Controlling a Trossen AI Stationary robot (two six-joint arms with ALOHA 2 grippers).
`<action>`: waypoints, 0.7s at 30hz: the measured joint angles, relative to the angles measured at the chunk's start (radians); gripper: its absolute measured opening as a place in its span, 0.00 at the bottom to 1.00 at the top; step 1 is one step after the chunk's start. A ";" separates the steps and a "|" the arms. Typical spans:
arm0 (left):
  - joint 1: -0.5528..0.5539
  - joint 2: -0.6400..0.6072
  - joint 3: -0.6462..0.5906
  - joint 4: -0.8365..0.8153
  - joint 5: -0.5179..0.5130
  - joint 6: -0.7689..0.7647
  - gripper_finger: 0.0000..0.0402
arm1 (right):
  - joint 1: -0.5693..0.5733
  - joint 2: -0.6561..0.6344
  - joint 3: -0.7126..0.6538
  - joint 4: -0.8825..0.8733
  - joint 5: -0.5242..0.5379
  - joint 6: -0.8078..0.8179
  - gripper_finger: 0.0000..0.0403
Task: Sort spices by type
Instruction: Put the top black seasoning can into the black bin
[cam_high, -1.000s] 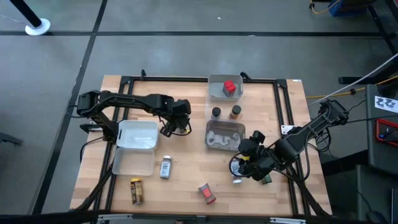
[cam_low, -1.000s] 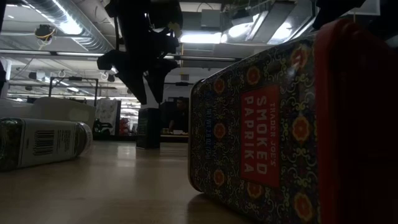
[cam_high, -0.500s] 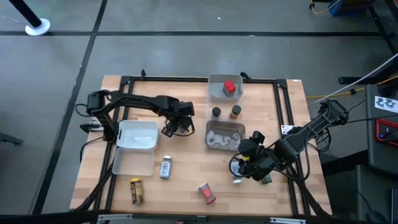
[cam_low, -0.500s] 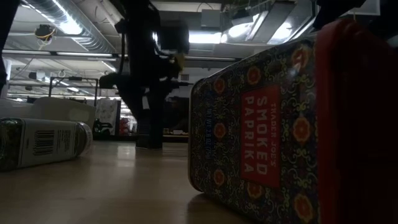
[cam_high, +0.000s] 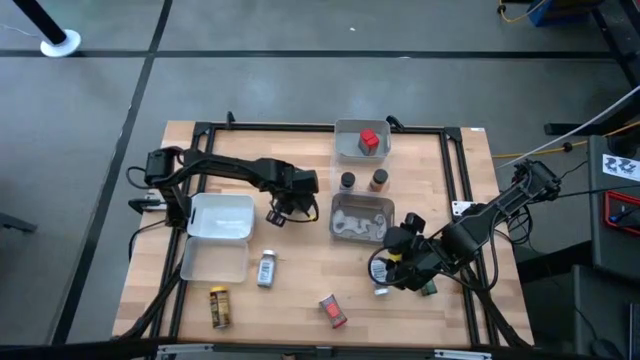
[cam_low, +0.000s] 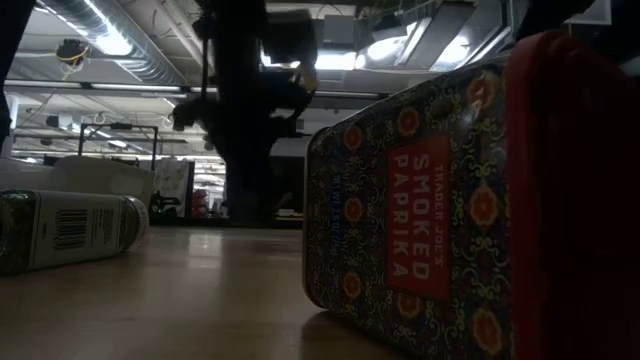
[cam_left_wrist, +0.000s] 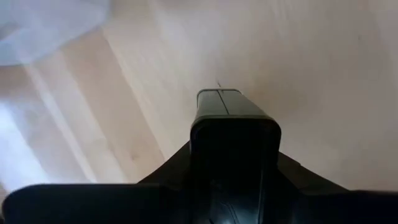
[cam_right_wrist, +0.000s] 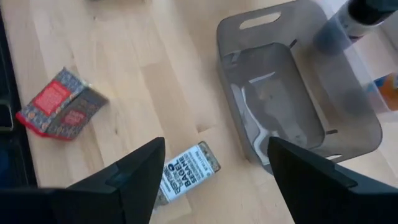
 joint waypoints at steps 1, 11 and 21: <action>-0.003 0.000 0.029 -0.028 -0.001 -0.021 0.26 | 0.000 0.000 0.000 -0.002 -0.011 -0.005 0.71; -0.041 -0.001 0.323 -0.148 0.003 -0.179 0.26 | 0.011 -0.028 0.000 -0.087 -0.090 -0.006 0.71; -0.096 0.032 0.360 0.274 0.051 -0.273 0.26 | 0.166 -0.103 0.000 -0.205 0.062 0.132 0.71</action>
